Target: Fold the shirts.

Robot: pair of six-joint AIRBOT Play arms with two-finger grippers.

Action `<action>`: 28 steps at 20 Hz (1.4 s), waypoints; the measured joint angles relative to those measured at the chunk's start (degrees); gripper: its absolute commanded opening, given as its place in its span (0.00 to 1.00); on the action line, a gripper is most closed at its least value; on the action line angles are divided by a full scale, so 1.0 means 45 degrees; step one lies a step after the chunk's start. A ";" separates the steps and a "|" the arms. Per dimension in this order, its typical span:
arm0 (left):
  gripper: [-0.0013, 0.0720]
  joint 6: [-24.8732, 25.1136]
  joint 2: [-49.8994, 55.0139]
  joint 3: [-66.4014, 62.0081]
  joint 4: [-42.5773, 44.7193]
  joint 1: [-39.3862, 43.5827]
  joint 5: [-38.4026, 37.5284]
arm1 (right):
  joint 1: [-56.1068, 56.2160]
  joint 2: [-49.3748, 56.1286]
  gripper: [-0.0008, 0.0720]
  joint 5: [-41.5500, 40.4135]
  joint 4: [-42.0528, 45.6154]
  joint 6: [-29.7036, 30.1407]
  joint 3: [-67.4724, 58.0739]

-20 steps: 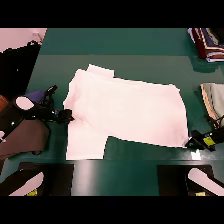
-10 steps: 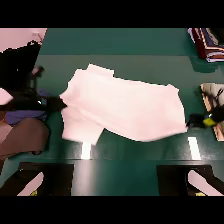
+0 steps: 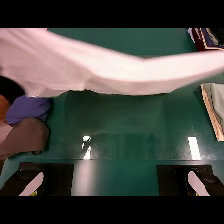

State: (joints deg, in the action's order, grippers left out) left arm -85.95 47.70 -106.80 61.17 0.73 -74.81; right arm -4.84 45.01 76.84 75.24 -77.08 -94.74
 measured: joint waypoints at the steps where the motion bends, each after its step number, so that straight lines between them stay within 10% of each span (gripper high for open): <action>1: 0.05 -0.0131 -0.0010 -0.1088 0.0005 0.0000 0.0160 | 0.0015 -0.0141 0.03 -0.0102 0.0243 -0.0131 -0.0801; 6: 0.05 -0.0520 -0.0044 -0.4172 -0.0126 0.0005 0.0782 | 0.0039 0.0194 0.03 0.0597 0.1943 -0.0690 -0.4221; 12: 0.05 -0.0753 0.0573 -0.1287 0.0068 0.0005 0.0627 | 0.0039 0.2453 0.03 0.2429 0.2992 -0.0835 -0.4813; 20: 0.05 0.0384 0.6028 0.2637 0.0165 0.0010 -0.0486 | 0.0049 0.7155 0.03 0.2968 0.3167 -0.0840 -0.1156; 28: 0.05 0.1399 1.0836 0.2346 -0.0277 0.0005 0.3177 | 0.0160 1.1555 0.03 0.1030 0.1812 -0.0928 -0.2127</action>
State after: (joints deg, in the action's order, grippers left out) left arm -79.66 96.47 -96.25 59.92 0.75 -60.51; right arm -4.12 97.01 81.47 83.40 -81.25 -104.31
